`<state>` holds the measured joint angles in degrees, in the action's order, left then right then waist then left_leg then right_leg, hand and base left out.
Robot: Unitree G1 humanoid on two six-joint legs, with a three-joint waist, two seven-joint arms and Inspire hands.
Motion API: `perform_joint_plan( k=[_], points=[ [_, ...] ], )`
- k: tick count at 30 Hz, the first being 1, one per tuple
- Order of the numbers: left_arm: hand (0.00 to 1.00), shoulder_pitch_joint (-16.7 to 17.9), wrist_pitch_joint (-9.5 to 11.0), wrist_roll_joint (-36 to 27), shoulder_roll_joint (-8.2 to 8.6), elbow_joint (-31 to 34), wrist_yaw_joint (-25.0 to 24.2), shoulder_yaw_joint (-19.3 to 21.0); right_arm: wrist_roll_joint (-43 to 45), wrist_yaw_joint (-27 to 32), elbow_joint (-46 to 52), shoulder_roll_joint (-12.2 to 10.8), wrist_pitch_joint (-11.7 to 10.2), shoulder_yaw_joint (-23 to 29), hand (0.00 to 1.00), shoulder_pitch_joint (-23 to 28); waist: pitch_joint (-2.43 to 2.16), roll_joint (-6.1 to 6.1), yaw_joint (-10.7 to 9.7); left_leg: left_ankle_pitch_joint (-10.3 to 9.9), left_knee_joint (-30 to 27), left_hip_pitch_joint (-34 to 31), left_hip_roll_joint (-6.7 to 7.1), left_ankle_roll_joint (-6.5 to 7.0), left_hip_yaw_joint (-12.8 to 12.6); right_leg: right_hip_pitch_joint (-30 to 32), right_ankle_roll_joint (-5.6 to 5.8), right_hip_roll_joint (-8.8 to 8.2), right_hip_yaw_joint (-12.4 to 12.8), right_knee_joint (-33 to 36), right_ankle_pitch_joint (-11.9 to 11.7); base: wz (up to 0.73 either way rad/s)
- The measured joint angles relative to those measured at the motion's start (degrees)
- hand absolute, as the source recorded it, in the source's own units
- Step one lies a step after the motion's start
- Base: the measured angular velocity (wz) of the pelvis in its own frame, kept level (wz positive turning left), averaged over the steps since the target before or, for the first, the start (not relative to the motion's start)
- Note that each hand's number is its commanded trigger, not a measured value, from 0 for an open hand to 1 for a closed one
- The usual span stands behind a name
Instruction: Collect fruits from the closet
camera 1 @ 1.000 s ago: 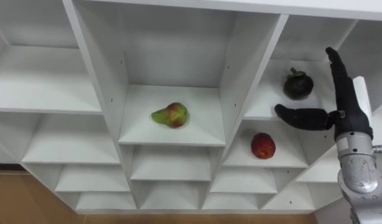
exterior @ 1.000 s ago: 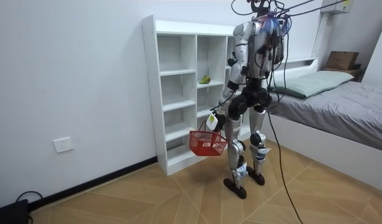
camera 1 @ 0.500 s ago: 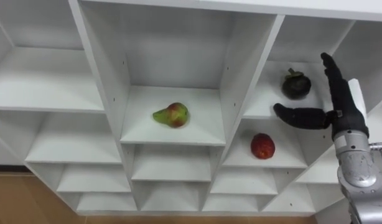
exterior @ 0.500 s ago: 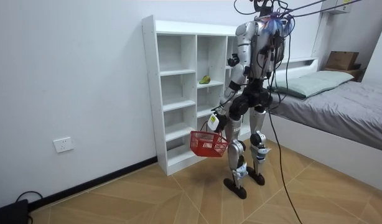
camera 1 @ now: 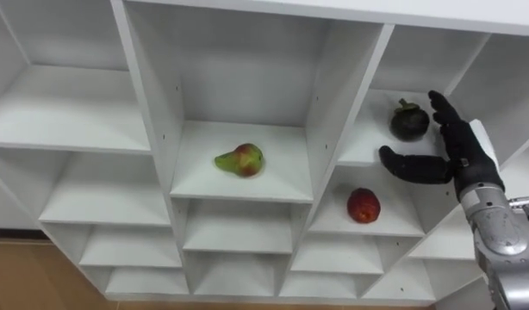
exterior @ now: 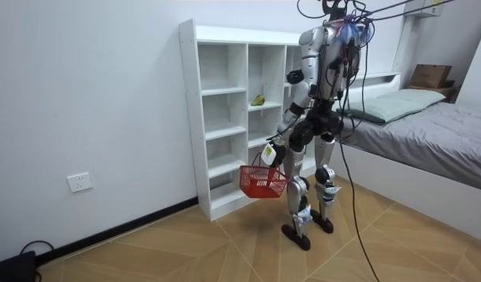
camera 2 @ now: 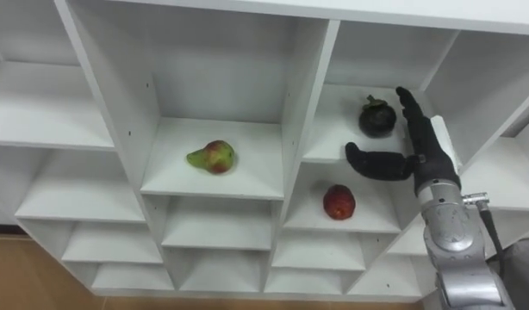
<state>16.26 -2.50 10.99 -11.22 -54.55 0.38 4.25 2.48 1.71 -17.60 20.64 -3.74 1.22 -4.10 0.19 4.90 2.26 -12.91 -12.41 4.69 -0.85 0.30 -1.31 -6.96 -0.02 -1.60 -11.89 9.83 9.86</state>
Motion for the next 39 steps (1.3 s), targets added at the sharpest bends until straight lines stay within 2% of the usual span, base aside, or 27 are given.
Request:
perform_joint_plan(
  k=[13, 21, 22, 24, 25, 28, 32, 39],
  points=[
    [1.0, 0.0, -0.1, 1.1, -1.11, 0.0, 0.0, -0.9, 0.3, -1.9, -0.4, 0.7, 0.0, 0.0, 0.0, -0.4, 0.09, 0.21, 0.0, 0.0, -0.1, -0.1, 0.02, 0.0, 0.1, 0.0, 0.0, -0.02, -0.3, -0.1, 0.0, 0.0],
    [1.0, 0.0, -0.7, 2.5, -1.16, 0.2, -1.0, -1.0, 0.3, -2.0, -0.5, 0.7, 0.1, 0.0, 0.0, -0.4, 0.04, 0.47, 0.2, 0.0, -0.2, -0.2, 0.07, 0.0, 0.1, 0.0, 0.0, -0.04, -0.2, -0.2, 0.0, 0.0],
    [1.0, 0.0, -1.0, 2.5, -1.16, 0.2, -1.0, -1.0, 0.3, -2.0, -0.5, 0.7, 0.1, 0.0, 0.15, -0.4, 0.03, 0.47, 0.2, 0.0, -0.2, -0.2, 0.06, 0.0, 0.1, 0.0, 0.0, -0.04, -0.2, -0.2, 0.0, 0.0],
    [1.0, 0.0, -1.2, 2.5, -1.16, 0.2, -1.1, -1.0, 0.3, -2.0, -0.5, 0.7, 0.1, 0.0, 0.95, -0.4, 0.03, 0.47, 0.3, 0.0, -0.3, -0.2, 0.07, 0.0, 0.1, 0.0, 0.0, -0.04, -0.2, -0.2, 0.0, 0.0],
    [1.0, 0.0, -1.2, 2.5, -1.16, 0.2, -1.1, -1.0, 0.3, -2.0, -0.5, 0.7, 0.1, 0.0, 1.0, -0.4, 0.03, 0.47, 0.3, 0.0, -0.3, -0.3, 0.07, 0.0, 0.1, 0.0, 0.0, -0.04, -0.2, -0.2, 0.0, 0.0],
    [1.0, 0.0, -1.2, 2.5, -1.16, 0.2, -1.1, -1.0, 0.5, -1.5, -0.5, 0.9, 0.1, 0.1, 1.0, -0.4, 0.02, 0.45, 0.5, 0.0, -0.3, -0.3, 0.07, 0.0, 0.1, 0.0, 0.0, -0.04, -0.2, -0.2, 0.0, 0.0],
    [1.0, 0.0, -1.2, 2.5, -1.16, 0.2, -1.1, -1.0, 2.2, -1.0, -0.5, 2.3, 0.1, 0.0, 1.0, -1.4, 0.02, 0.43, 1.2, 0.0, -0.3, -0.3, 0.08, 0.0, 0.2, -0.2, 0.0, -0.04, -0.4, -0.2, 0.0, 0.02],
    [1.0, -0.1, -1.3, 2.5, -1.16, 0.2, -1.0, -1.1, 3.3, -0.1, -0.5, 2.3, 0.1, 0.0, 1.0, -2.1, 0.0, 0.34, 1.3, 0.0, -0.3, -0.3, 0.09, 0.0, 0.6, -0.4, 0.0, -0.04, -0.9, -0.2, 0.0, 0.03]
  ],
)
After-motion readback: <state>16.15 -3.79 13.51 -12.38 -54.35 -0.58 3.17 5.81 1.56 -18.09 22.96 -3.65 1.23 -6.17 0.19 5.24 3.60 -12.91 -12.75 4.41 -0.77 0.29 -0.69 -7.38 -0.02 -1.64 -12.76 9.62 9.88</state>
